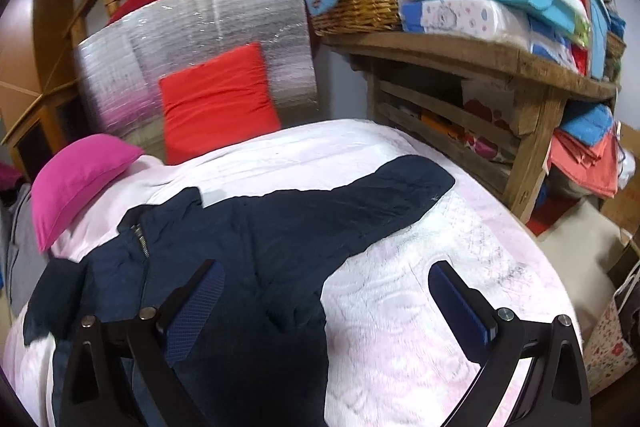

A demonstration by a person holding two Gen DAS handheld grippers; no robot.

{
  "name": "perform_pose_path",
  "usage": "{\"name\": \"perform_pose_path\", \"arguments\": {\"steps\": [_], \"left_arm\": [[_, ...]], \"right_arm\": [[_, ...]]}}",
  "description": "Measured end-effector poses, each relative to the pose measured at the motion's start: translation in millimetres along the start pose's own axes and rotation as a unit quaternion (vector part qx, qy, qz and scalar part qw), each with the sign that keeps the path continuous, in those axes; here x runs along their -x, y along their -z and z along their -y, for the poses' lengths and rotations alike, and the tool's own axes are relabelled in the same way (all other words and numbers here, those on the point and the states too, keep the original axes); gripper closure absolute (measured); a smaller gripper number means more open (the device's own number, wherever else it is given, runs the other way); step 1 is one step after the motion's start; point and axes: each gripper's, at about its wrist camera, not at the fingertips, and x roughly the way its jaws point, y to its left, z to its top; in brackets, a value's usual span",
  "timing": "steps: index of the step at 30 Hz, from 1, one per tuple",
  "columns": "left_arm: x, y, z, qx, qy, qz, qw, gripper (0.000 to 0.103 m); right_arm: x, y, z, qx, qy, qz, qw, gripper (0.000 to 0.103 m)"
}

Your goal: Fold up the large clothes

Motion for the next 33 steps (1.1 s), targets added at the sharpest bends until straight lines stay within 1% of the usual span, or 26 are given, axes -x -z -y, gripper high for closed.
{"name": "perform_pose_path", "arguments": {"steps": [7,10,14,21,24,25,27,31,33], "left_arm": [[-24,-5,9,0.003,-0.005,-0.006,1.0,0.0],[-33,-5,11,0.003,-0.007,-0.01,0.9999,0.0],[-45,-4,11,0.006,-0.009,-0.017,0.9998,0.0],[-65,0,9,0.009,-0.015,-0.033,0.9993,0.0],[-71,1,9,0.008,-0.018,-0.034,0.9992,0.0],[-72,1,9,0.008,-0.018,-0.035,0.9992,0.0],[-75,2,9,0.008,-0.018,-0.038,0.9991,0.0],[-80,3,7,0.008,-0.02,-0.041,0.9989,0.0],[-82,3,7,0.008,-0.021,-0.043,0.9988,0.0]], "right_arm": [[-58,-14,23,-0.048,0.005,-0.035,0.998,0.0],[-92,-16,40,-0.074,0.002,-0.069,0.995,0.0],[-136,-16,70,-0.134,-0.03,-0.118,0.983,0.0],[-190,-17,108,-0.215,-0.053,-0.159,0.962,0.0],[-210,-14,115,-0.246,-0.068,-0.171,0.952,0.0],[-214,-14,114,-0.248,-0.068,-0.171,0.951,0.0],[-221,-18,111,-0.244,-0.067,-0.164,0.953,0.0],[-236,-26,106,-0.247,-0.072,-0.154,0.954,0.003],[-241,-28,104,-0.247,-0.072,-0.148,0.955,0.011]]}}
